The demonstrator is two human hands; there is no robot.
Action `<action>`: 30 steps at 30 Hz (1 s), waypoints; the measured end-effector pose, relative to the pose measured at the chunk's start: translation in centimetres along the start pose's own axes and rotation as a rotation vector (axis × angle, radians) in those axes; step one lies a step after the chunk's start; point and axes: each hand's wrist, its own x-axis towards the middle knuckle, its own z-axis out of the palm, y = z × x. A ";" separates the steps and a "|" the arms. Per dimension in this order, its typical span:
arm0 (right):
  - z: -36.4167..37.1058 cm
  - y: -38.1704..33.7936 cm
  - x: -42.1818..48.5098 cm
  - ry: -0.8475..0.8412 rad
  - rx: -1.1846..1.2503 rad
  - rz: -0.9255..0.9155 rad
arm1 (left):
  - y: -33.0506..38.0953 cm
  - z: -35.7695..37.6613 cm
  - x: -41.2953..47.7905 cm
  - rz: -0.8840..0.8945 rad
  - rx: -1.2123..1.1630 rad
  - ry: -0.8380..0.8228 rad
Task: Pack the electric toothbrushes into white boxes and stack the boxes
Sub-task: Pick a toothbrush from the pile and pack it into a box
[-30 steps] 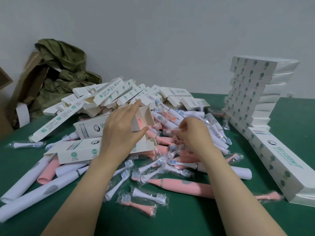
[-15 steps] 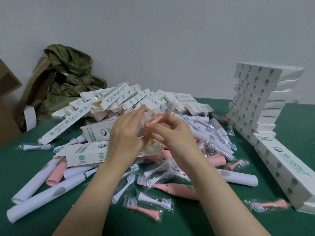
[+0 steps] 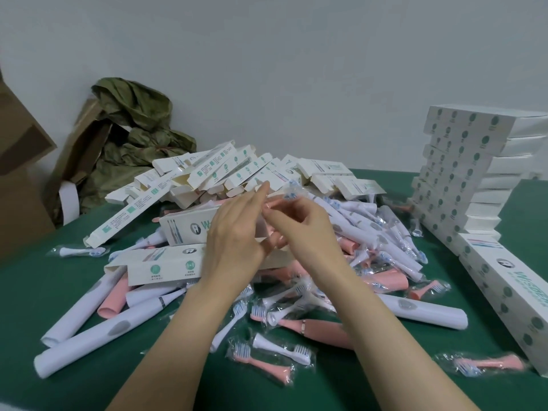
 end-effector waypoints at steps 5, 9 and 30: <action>-0.2 0.1 -0.3 0.122 0.006 -0.063 | -0.3 -0.1 -0.3 -0.003 0.026 -0.021; -0.2 0.6 -0.6 0.153 -0.265 -0.271 | 0.3 -0.1 -0.4 0.048 -0.005 0.011; -1.1 1.0 -0.3 0.390 -0.404 -0.381 | 0.2 -1.5 0.7 0.053 -0.068 -0.115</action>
